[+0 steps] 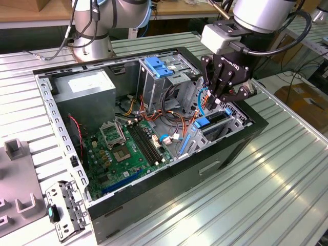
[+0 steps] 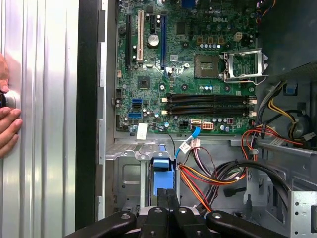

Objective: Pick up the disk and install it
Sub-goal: 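Insert the first disk wire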

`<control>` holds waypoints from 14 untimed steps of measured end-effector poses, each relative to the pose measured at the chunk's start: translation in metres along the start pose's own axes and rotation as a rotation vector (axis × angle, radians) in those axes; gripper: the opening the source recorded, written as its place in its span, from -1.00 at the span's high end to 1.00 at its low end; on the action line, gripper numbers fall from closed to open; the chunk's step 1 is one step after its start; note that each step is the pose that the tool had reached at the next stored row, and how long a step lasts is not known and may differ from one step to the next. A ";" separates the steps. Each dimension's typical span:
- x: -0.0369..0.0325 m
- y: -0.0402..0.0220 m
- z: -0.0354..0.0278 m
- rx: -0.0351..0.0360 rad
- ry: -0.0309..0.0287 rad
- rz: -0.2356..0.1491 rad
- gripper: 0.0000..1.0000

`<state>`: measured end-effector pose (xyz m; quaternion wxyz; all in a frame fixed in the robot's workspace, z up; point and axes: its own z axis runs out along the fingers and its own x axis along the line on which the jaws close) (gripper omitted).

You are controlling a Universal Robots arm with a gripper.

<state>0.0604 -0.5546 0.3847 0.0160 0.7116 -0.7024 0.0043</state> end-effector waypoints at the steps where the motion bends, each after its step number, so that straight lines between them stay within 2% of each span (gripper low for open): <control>1: 0.0000 0.0000 0.0000 0.0000 0.0000 0.000 0.79; 6: 0.0000 -0.0034 -0.0001 0.0004 0.0001 -0.012 0.79; 8: 0.0001 -0.0050 0.0000 0.0014 0.0006 -0.049 0.79; 9: 0.0001 -0.0060 -0.0001 0.0015 0.0008 -0.053 0.79; 14: 0.0002 -0.0170 -0.0002 -0.0014 0.0007 -0.053 0.79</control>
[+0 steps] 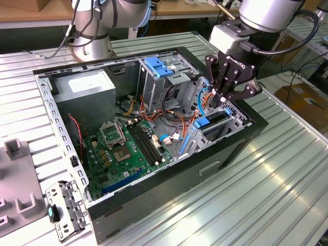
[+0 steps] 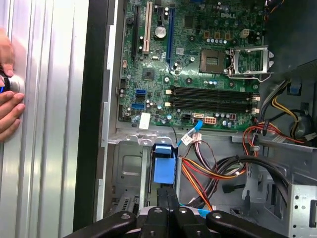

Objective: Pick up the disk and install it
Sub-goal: 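Insert the first disk wire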

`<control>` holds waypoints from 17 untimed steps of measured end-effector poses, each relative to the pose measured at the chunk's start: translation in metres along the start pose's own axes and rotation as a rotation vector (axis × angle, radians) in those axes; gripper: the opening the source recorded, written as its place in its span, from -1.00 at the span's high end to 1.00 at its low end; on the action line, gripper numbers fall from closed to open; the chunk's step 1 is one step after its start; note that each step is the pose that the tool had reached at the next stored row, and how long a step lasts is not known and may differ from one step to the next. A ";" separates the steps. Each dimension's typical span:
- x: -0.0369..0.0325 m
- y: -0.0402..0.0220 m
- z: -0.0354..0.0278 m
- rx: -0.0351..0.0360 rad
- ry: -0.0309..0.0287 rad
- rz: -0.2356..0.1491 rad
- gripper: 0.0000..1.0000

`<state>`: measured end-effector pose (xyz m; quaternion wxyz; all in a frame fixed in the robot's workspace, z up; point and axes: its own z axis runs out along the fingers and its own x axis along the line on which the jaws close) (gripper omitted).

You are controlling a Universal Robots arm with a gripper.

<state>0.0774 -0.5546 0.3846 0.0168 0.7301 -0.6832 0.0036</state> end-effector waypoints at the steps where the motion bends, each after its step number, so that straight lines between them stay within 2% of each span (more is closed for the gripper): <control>1: 0.0002 -0.0034 -0.0001 -0.0010 0.0000 0.000 0.79; 2: 0.0003 -0.0059 -0.0001 -0.0017 0.0000 0.000 0.79; 4: 0.0007 -0.0154 0.0000 -0.0038 -0.0002 0.000 0.79; 6: 0.0010 -0.0198 0.0004 -0.0041 -0.0004 0.000 0.79; 8: 0.0018 -0.0321 0.0010 -0.0052 -0.0010 -0.001 0.79; 11: 0.0016 -0.0434 0.0011 -0.0054 -0.0008 -0.006 0.79; 13: 0.0017 -0.0450 0.0011 -0.0046 0.0000 -0.038 0.79; 14: 0.0017 -0.0451 0.0011 -0.0036 0.0008 -0.072 0.79; 17: 0.0019 -0.0470 0.0013 -0.0024 0.0015 -0.125 0.79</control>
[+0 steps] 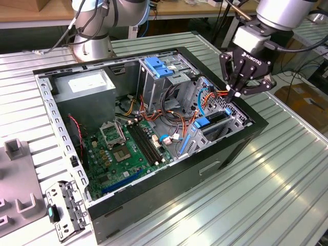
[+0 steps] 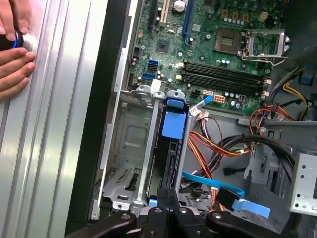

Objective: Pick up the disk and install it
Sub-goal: 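Insert the first disk wire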

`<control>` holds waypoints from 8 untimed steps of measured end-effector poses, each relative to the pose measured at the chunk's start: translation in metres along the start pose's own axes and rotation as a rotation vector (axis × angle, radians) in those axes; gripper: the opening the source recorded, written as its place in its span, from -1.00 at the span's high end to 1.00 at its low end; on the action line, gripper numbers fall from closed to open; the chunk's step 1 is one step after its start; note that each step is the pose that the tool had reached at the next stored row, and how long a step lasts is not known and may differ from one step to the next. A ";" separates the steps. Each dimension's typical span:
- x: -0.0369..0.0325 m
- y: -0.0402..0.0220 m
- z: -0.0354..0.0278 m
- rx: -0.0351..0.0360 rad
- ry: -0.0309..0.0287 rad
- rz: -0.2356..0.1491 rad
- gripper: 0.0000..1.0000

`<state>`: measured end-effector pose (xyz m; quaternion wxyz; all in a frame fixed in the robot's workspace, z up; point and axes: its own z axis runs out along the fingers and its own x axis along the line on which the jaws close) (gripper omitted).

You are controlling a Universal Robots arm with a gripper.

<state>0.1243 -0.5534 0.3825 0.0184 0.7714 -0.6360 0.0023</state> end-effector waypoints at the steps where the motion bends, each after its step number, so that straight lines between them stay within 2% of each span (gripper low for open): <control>1: 0.0000 -0.0020 0.0000 -0.0001 0.0000 -0.008 0.79; 4: -0.0019 -0.0086 -0.0011 -0.0031 0.0000 -0.022 0.79; 8: -0.0027 -0.0093 -0.0049 -0.0077 -0.0010 -0.025 0.79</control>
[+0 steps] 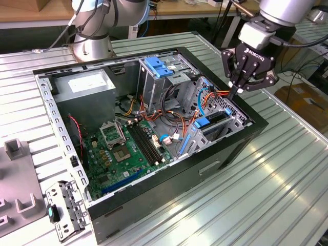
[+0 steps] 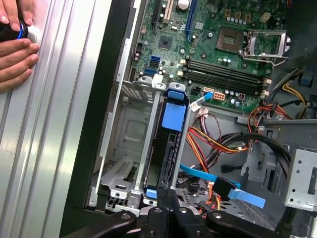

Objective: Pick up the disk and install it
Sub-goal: 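Insert the first disk wire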

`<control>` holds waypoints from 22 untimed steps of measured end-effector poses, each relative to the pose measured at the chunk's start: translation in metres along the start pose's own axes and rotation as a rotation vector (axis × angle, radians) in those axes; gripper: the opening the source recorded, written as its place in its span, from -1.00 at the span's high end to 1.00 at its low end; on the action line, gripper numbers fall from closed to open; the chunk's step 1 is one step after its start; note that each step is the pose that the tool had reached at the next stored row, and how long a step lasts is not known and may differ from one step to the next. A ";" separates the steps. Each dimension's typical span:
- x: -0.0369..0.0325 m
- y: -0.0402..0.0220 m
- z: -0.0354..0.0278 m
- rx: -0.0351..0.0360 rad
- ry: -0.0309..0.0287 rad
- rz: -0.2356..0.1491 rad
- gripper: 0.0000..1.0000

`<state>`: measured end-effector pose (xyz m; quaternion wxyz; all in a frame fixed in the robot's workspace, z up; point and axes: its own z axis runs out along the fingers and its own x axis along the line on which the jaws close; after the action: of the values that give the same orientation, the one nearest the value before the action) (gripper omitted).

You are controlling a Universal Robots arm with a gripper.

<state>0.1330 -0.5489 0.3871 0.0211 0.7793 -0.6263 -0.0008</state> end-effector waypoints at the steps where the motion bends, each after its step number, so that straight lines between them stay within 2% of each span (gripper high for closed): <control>1: 0.0000 -0.0001 -0.0010 -0.0009 -0.0003 -0.001 0.79; 7: 0.0004 -0.0034 -0.0014 -0.0012 0.0003 -0.022 0.79; 15: 0.0006 -0.0049 -0.0012 0.0019 0.0048 -0.147 0.77; 16: 0.0009 -0.0063 -0.0011 0.0022 0.0052 -0.159 0.77; 17: 0.0012 -0.0087 -0.0011 0.0025 0.0055 -0.171 0.65; 22: 0.0016 -0.0159 -0.0013 0.0032 0.0065 -0.198 0.65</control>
<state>0.1489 -0.5470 0.3879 0.0217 0.8374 -0.5461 0.0007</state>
